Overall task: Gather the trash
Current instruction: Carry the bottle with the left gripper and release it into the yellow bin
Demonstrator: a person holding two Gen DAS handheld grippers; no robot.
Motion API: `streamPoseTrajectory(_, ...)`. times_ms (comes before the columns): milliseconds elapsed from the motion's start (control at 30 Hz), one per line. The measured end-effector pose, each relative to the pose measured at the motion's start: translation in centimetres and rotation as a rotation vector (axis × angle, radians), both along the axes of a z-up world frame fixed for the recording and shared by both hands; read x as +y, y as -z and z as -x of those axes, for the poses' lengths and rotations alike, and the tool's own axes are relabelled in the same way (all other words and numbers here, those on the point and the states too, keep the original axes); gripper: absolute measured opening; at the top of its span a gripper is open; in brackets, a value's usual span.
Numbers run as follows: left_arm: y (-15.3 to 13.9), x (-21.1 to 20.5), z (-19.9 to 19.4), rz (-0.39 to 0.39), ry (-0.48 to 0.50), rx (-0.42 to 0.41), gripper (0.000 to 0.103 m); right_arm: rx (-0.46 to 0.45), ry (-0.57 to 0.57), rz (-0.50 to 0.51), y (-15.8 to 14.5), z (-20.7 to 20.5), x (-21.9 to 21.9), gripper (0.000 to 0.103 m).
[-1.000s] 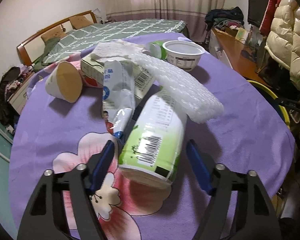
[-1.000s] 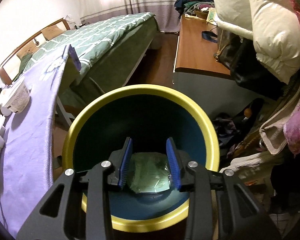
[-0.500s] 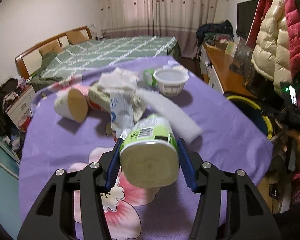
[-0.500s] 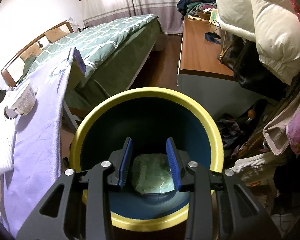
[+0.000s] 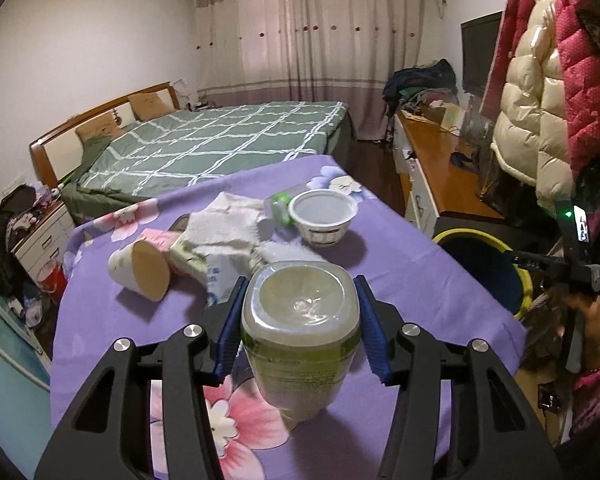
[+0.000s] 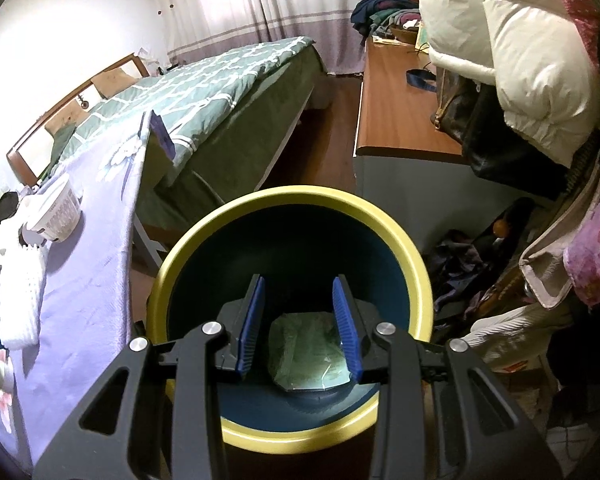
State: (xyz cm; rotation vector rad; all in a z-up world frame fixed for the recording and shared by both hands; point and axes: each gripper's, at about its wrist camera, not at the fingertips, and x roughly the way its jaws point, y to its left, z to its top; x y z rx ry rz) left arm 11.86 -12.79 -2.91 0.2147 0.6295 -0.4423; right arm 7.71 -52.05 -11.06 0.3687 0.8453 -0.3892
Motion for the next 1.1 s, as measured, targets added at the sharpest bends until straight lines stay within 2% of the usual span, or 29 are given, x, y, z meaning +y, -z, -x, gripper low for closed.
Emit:
streamPoseTrajectory(333, -3.7, -5.1, 1.0, 0.025, 0.124, -0.063, 0.052, -0.033, 0.025, -0.023, -0.4, 1.3, -1.5, 0.034)
streamPoseTrajectory(533, -4.2, -11.1, 0.5, 0.058, 0.252, -0.056, 0.052, -0.04, 0.048, -0.024, -0.5, 2.3, -2.6, 0.034)
streamPoseTrajectory(700, -3.3, -17.0, -0.2, 0.095, 0.36, -0.007, 0.052, -0.041, 0.065, -0.027, -0.6, 3.3, -3.6, 0.034)
streamPoseTrajectory(900, -1.1, -22.9, -0.8, 0.095, 0.428, 0.034, 0.052, -0.036, 0.08, -0.032, -0.4, 4.0, -4.6, 0.034)
streamPoseTrajectory(1100, 4.5, -28.2, -1.4, 0.024, 0.463, 0.138, 0.052, -0.021, 0.093, -0.045, 0.3, 4.2, -5.3, 0.034)
